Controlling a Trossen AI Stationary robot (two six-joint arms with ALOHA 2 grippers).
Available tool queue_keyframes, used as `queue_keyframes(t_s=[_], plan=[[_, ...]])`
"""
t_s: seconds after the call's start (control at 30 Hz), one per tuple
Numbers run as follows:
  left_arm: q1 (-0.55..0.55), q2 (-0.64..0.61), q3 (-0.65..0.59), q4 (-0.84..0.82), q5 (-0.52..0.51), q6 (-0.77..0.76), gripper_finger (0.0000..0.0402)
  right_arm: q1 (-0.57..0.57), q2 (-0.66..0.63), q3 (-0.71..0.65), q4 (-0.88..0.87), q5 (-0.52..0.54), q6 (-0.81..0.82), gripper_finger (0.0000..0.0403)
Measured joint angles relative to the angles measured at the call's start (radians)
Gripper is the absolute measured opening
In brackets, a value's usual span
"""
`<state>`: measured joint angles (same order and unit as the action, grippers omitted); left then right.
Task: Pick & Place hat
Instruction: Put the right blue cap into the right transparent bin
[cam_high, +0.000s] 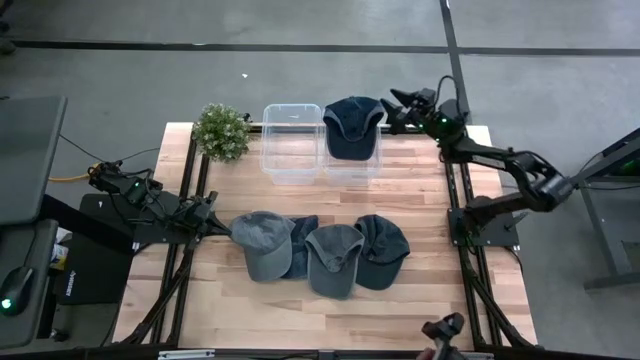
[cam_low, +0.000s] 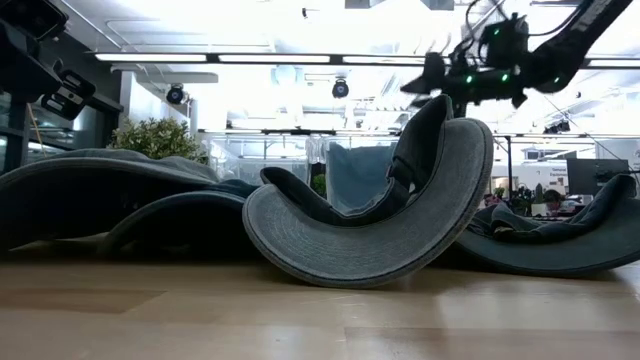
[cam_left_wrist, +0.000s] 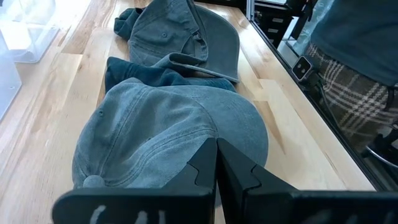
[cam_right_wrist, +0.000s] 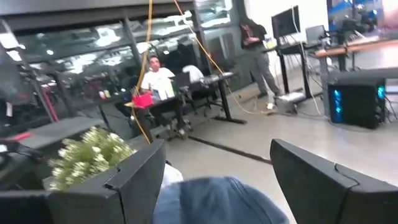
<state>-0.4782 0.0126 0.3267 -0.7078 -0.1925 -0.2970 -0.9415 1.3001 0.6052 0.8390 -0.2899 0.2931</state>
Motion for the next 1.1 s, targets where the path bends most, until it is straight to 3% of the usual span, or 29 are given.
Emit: queue_keyframes(t_s=[0.2, 0.33, 0.47, 0.67, 1.1], plan=[[0.000, 0.000, 0.000, 0.000, 0.000, 0.000, 0.0000, 0.005, -0.171, 0.001, -0.164, -0.060, -0.003, 0.0281], [0.000, 0.000, 0.000, 0.000, 0.000, 0.000, 0.0000, 0.038, -0.253, 0.075, -0.422, -0.060, -0.071, 0.0281], [0.000, 0.000, 0.000, 0.000, 0.000, 0.000, 0.0000, 0.104, -0.260, 0.225, -0.716, -0.022, -0.206, 0.0281], [0.000, 0.000, 0.000, 0.000, 0.000, 0.000, 0.0000, 0.224, -0.203, 0.407, -1.023, 0.060, -0.382, 0.0281], [0.000, 0.000, 0.000, 0.000, 0.000, 0.000, 0.0000, 0.337, -0.118, 0.461, -1.165, 0.075, -0.363, 0.0281]])
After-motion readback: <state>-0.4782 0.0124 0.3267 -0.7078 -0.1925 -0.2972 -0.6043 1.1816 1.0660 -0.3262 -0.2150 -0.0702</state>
